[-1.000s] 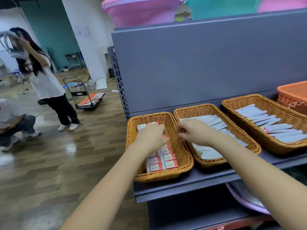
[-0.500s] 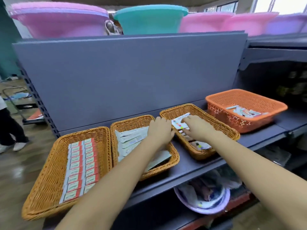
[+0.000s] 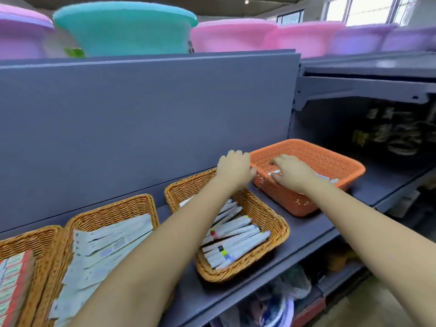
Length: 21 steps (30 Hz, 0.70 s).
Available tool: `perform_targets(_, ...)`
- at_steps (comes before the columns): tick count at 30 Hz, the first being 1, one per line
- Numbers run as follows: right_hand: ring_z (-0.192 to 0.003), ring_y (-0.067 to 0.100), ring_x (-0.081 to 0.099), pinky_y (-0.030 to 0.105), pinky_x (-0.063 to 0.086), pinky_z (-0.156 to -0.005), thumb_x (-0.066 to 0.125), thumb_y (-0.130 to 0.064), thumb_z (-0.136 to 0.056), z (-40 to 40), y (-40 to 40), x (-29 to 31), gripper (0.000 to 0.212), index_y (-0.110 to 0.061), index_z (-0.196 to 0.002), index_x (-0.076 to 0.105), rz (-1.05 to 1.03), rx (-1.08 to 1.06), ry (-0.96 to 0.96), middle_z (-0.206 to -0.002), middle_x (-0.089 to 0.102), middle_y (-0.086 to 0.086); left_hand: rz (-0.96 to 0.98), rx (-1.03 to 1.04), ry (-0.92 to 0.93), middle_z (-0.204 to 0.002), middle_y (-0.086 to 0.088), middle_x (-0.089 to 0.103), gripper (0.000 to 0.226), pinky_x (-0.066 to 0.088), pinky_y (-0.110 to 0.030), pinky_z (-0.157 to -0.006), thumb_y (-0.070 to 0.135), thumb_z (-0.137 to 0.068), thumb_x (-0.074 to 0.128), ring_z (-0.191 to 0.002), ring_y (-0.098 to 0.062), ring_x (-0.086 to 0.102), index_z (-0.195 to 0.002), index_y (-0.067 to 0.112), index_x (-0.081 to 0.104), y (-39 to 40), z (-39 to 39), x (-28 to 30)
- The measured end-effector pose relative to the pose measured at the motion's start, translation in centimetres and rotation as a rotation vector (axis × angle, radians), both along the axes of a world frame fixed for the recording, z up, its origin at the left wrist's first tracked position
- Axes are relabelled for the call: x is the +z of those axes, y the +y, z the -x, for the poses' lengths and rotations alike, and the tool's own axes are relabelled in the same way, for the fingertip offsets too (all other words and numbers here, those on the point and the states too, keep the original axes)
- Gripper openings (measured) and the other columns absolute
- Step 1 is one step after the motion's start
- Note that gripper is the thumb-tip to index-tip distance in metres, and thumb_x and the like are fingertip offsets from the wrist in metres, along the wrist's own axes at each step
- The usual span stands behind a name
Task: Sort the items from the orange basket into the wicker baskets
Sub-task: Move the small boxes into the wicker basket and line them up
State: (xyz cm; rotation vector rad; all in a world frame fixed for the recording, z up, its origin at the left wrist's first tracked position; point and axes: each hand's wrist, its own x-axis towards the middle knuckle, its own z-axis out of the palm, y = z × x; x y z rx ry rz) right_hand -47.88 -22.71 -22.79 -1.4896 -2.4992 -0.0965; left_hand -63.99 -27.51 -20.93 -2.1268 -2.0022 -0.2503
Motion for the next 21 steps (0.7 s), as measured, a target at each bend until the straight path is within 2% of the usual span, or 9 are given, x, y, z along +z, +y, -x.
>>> perform_targets(7,-0.120,0.028,0.047,0.035,0.038,-0.097,0.050,-0.023,-0.092,-5.8,6.0,-0.5,0.039,-0.012,-0.129,0.050,0.176,-0.153,-0.080,-0.128,0.051,0.011,0.103,-0.104,0.011,-0.127,-0.014,0.053,0.041,0.041,-0.041,-0.092,0.035,-0.096,0.042,-0.118,-0.031,0.046,-0.122,0.006,0.055,7.4,-4.4,-1.2)
perform_targets(11,-0.122,0.025,0.046,0.032,0.037,-0.096,0.051,-0.022,-0.093,-8.0,9.2,-1.3,0.042,-0.016,-0.134,0.046,0.283,-0.169,-0.145,-0.134,0.047,0.008,0.287,-0.123,0.046,-0.117,-0.012,0.062,0.036,0.046,-0.036,-0.080,0.034,-0.094,0.046,-0.106,-0.029,0.056,-0.114,0.008,0.061,10.9,-6.3,-2.3)
perform_targets(17,-0.123,0.025,0.047,0.034,0.038,-0.102,0.050,-0.021,-0.093,-9.4,14.2,-1.6,0.042,-0.018,-0.135,0.047,0.362,-0.063,-0.218,-0.136,0.050,0.006,0.562,-0.040,-0.006,-0.087,-0.008,0.066,0.027,0.046,-0.031,-0.065,0.025,-0.090,0.054,-0.074,-0.025,0.058,-0.105,0.006,0.066,14.1,-7.9,-3.2)
perform_targets(19,-0.121,0.024,0.048,0.033,0.039,-0.101,0.049,-0.020,-0.093,-8.8,15.1,-1.6,0.040,-0.017,-0.134,0.049,0.375,0.024,-0.223,-0.134,0.052,0.005,0.603,0.008,-0.004,-0.086,-0.006,0.070,0.024,0.050,-0.029,-0.062,0.018,-0.086,0.056,-0.074,-0.024,0.064,-0.104,0.008,0.068,15.1,-7.9,-3.7)
perform_targets(21,-0.117,0.024,0.051,0.032,0.041,-0.096,0.050,-0.019,-0.093,-7.7,15.5,-1.5,0.038,-0.016,-0.131,0.052,0.383,0.125,-0.228,-0.130,0.055,0.005,0.649,0.048,0.015,-0.091,-0.006,0.072,0.024,0.053,-0.030,-0.065,0.017,-0.083,0.060,-0.078,-0.023,0.067,-0.104,0.010,0.070,15.6,-7.9,-3.8)
